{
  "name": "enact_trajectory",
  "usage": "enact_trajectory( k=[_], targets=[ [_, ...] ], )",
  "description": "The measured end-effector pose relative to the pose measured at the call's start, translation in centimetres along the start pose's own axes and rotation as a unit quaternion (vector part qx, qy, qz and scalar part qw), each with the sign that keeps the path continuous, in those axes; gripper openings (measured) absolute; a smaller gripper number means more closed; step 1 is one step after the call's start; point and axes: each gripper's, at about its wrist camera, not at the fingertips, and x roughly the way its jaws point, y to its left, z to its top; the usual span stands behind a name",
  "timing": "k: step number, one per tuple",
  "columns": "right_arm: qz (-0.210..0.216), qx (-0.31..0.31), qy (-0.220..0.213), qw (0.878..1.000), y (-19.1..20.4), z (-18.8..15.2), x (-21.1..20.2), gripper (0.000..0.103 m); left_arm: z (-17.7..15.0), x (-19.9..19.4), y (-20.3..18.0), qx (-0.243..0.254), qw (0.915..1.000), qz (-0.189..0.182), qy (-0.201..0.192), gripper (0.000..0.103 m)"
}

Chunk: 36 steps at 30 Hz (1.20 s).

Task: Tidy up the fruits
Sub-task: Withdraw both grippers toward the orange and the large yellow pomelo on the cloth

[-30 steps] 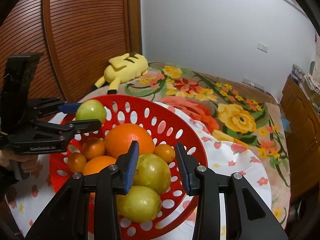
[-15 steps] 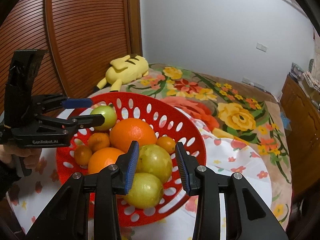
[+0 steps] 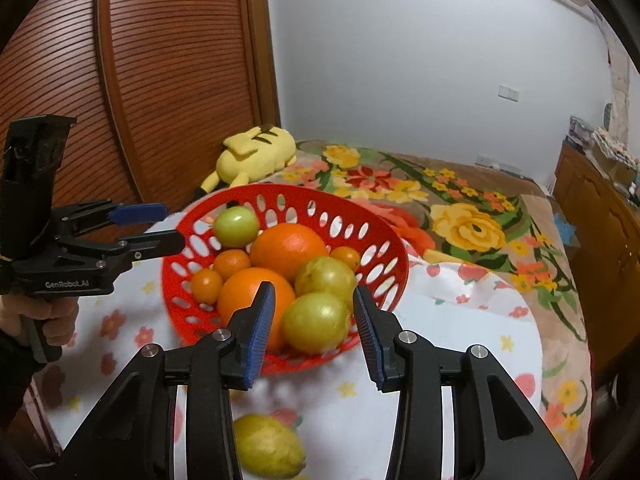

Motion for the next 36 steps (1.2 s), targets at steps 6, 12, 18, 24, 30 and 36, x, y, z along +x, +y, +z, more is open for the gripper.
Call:
enact_trajectory(
  k=[6,12,18,24,30,36],
  targets=[
    [-0.004,0.010,-0.006,1.000,0.7,-1.8,-1.9,0.046,-1.5,-2.0,-1.2,0.002,0.9999,-0.010,-0.009,0.064],
    [-0.014,0.004,0.001,1.000,2.2,-4.0,-2.5,0.053,-3.8,-2.3,-1.9,0.002,0.9999,-0.016,0.004,0.065],
    [-0.014,0.014,0.008,1.000,2.8,-6.3,-2.6,0.058,-5.7,-2.1,-2.6,-0.001,0.9997,-0.018,0.019,0.065],
    [-0.008,0.025,0.024,0.999,3.0,-7.8,-1.7,0.060,-7.3,-1.4,-2.6,-0.005,0.9992,-0.019,0.035,0.065],
    [0.001,0.029,0.036,0.999,3.2,-8.6,-0.8,0.063,-8.7,-0.6,-3.1,-0.006,0.9984,-0.020,0.053,0.065],
    [0.002,0.035,0.047,0.998,3.2,-9.4,0.2,0.066,-9.5,0.0,-3.1,-0.009,0.9976,-0.022,0.064,0.065]
  ],
)
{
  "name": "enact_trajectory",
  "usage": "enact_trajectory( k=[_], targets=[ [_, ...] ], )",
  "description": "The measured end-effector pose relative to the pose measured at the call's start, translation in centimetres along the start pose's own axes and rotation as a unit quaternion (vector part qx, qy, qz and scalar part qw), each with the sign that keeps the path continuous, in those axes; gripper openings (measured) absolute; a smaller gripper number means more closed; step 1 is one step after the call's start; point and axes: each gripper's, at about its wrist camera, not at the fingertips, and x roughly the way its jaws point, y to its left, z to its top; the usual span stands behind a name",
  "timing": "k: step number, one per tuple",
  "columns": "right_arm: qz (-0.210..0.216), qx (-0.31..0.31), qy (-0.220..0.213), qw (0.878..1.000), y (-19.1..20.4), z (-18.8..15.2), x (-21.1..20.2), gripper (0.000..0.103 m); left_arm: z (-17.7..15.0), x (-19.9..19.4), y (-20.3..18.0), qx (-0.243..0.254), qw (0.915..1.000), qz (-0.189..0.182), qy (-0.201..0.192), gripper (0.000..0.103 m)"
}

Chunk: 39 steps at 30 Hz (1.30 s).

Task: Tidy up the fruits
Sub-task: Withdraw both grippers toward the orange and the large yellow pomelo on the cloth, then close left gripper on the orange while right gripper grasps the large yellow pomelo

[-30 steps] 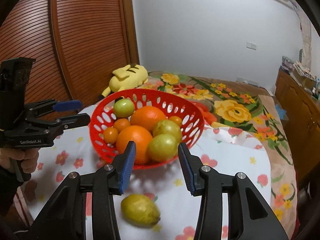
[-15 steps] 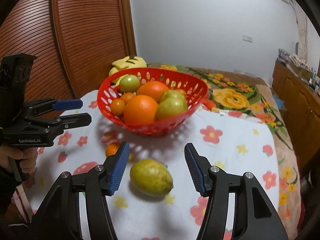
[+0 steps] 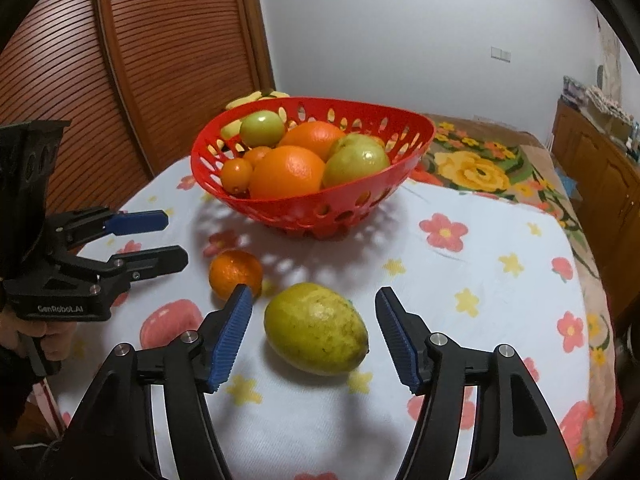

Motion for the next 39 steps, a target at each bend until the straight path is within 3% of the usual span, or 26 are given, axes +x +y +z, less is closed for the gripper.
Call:
enact_trajectory(
  k=[27,39],
  targets=[
    [0.006,0.007,0.043,0.999,0.2,-1.0,3.4,0.070,-1.3,1.5,0.2,-0.003,0.9996,0.000,0.029,0.065],
    [0.021,0.021,0.037,0.999,-0.5,-1.5,3.2,0.069,-1.0,2.0,-0.7,0.008,0.9995,-0.003,0.031,0.065]
  ],
)
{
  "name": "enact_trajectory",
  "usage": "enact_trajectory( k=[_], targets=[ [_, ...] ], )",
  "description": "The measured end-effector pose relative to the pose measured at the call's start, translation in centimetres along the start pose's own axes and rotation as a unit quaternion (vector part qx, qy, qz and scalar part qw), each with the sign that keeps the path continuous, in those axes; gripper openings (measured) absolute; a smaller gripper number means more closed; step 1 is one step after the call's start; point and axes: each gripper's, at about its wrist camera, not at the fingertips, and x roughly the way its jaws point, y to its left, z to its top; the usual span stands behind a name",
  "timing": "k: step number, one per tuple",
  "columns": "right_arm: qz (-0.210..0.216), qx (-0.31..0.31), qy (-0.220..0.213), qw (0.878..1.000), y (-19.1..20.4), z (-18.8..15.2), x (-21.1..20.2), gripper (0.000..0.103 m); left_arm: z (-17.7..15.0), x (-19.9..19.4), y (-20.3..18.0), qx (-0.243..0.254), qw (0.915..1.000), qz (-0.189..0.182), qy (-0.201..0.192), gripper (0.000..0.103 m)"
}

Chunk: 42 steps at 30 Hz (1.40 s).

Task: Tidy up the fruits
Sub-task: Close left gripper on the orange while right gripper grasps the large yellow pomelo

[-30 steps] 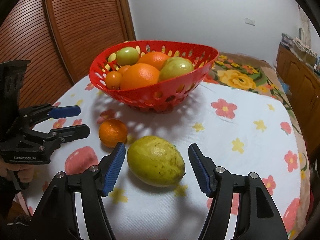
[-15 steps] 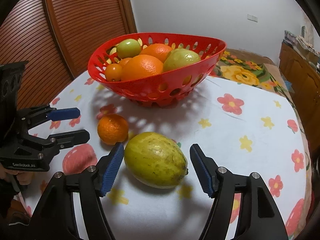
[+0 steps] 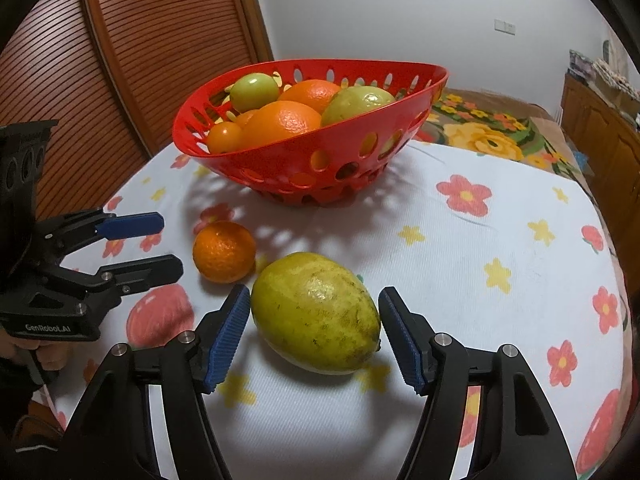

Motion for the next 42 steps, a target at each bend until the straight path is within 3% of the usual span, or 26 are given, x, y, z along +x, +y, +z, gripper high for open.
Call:
enact_trajectory(
  k=[18,21,25,42],
  targets=[
    [-0.003,-0.005,-0.002,1.000,-0.5,-0.7,-1.0,0.067,1.4,3.0,-2.0,0.020,0.9995,-0.006,0.022,0.065],
    [-0.011,-0.008,-0.003,1.000,-0.5,-0.8,-1.1,0.067,1.3,3.2,-2.4,0.030,0.9993,-0.007,0.024,0.054],
    [-0.006,-0.005,-0.006,1.000,-0.7,-1.0,-1.3,0.067,1.2,3.4,-2.7,0.036,0.9991,0.008,0.020,0.048],
    [-0.014,-0.021,-0.007,1.000,-0.4,-1.0,-1.1,0.069,0.3,1.3,-1.6,0.014,0.9999,-0.004,-0.004,0.044]
  ],
)
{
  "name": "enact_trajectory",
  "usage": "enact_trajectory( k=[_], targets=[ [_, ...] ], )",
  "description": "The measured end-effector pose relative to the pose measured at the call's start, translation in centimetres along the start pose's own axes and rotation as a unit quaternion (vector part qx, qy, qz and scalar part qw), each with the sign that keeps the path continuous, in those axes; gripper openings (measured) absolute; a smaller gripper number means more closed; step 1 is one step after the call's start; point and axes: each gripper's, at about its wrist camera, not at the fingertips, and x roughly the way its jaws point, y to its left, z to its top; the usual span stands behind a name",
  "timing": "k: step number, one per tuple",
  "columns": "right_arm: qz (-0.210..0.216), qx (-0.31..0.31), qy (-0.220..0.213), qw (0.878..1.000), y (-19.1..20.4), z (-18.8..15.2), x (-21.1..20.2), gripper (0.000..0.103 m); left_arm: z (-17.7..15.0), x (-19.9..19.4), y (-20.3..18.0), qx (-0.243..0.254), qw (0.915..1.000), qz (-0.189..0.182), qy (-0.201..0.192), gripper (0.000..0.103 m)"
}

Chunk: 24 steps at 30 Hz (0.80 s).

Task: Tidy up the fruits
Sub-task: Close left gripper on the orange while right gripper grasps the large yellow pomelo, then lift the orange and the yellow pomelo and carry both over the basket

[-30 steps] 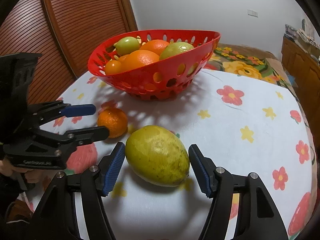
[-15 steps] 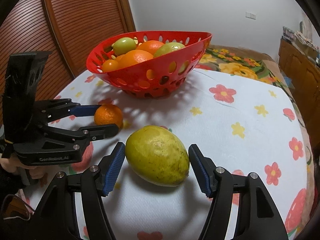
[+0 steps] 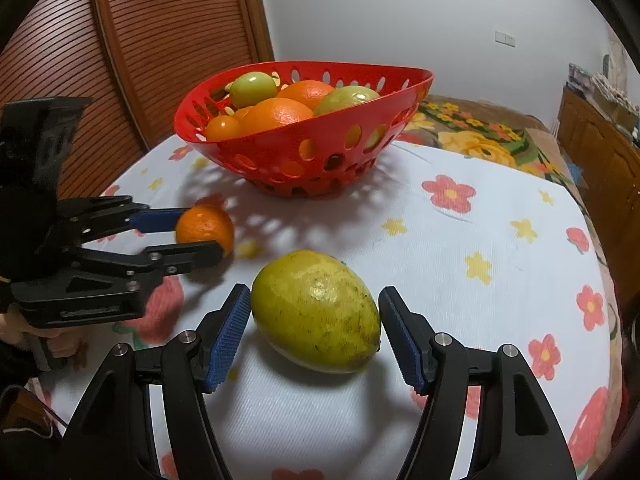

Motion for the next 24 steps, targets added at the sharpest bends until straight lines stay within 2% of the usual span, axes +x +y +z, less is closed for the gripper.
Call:
enact_trajectory(
  k=[5,10,17,24],
  targets=[
    [-0.006,-0.007,0.002,1.000,0.2,0.2,0.2,0.069,-0.3,-1.4,0.4,-0.003,0.9999,-0.001,-0.013,0.044],
    [-0.030,-0.030,0.012,0.999,0.6,0.0,0.7,0.067,-0.1,-2.6,0.5,-0.008,0.9996,-0.004,-0.026,0.044],
    [-0.023,-0.022,0.009,0.999,0.2,0.0,0.5,0.066,0.7,-4.2,0.6,-0.011,0.9988,-0.007,-0.046,0.044],
    [-0.004,-0.021,-0.026,0.999,0.4,1.9,-2.2,0.066,2.7,-6.2,0.9,-0.012,0.9967,-0.007,-0.080,0.044]
  ],
)
